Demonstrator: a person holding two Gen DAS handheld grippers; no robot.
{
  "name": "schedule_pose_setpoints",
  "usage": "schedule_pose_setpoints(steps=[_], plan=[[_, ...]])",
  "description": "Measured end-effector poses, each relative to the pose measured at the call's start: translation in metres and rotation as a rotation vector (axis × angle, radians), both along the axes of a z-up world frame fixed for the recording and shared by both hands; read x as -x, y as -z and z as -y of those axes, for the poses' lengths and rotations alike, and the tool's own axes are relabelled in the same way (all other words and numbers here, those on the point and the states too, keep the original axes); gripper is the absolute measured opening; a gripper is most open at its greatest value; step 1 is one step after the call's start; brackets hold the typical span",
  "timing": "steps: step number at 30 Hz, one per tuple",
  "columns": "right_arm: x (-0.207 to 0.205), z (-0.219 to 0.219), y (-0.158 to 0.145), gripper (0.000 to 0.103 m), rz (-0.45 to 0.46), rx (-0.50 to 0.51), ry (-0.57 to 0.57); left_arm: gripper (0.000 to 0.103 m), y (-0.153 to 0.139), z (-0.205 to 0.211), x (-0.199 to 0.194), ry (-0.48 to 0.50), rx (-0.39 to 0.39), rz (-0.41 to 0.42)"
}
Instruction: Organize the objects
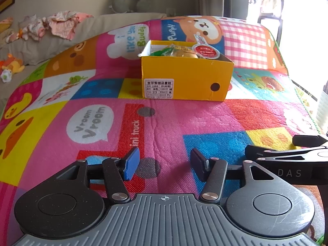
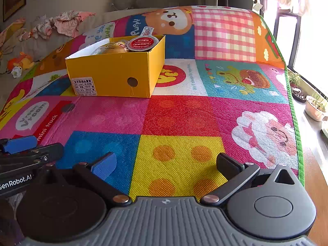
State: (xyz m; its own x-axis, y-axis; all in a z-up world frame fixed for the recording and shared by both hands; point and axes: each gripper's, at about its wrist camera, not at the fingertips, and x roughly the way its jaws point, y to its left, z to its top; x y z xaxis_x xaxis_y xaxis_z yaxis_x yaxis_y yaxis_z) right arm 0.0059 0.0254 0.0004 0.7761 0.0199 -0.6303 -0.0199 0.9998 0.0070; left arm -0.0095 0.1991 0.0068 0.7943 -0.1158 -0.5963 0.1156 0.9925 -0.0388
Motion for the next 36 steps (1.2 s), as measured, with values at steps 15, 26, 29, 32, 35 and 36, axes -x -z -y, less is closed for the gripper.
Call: schedule_pose_setpoints(steps=[15, 26, 29, 32, 35, 36], plan=[[0.0003, 0.0002, -0.0001, 0.103, 0.000, 0.000, 0.001, 0.060, 0.0001, 0.0017, -0.0003, 0.000, -0.005, 0.000], [0.0002, 0.0000, -0.0005, 0.103, 0.000, 0.001, 0.001, 0.060, -0.0002, 0.0000, -0.0008, -0.001, 0.007, 0.000], [0.0002, 0.0005, -0.0004, 0.103, 0.000, 0.001, 0.001, 0.060, 0.0002, 0.0023, -0.0006, -0.001, -0.009, 0.001], [0.0006, 0.0007, -0.0004, 0.103, 0.000, 0.000, 0.000, 0.060, 0.0002, 0.0033, -0.0003, -0.001, -0.010, 0.002], [0.0007, 0.0005, -0.0003, 0.103, 0.000, -0.002, 0.000, 0.060, 0.0005, 0.0015, -0.0006, 0.000, -0.013, 0.002], [0.0012, 0.0000, -0.0003, 0.103, 0.000, -0.002, 0.000, 0.060, 0.0003, 0.0025, -0.0008, 0.000, -0.010, 0.001]])
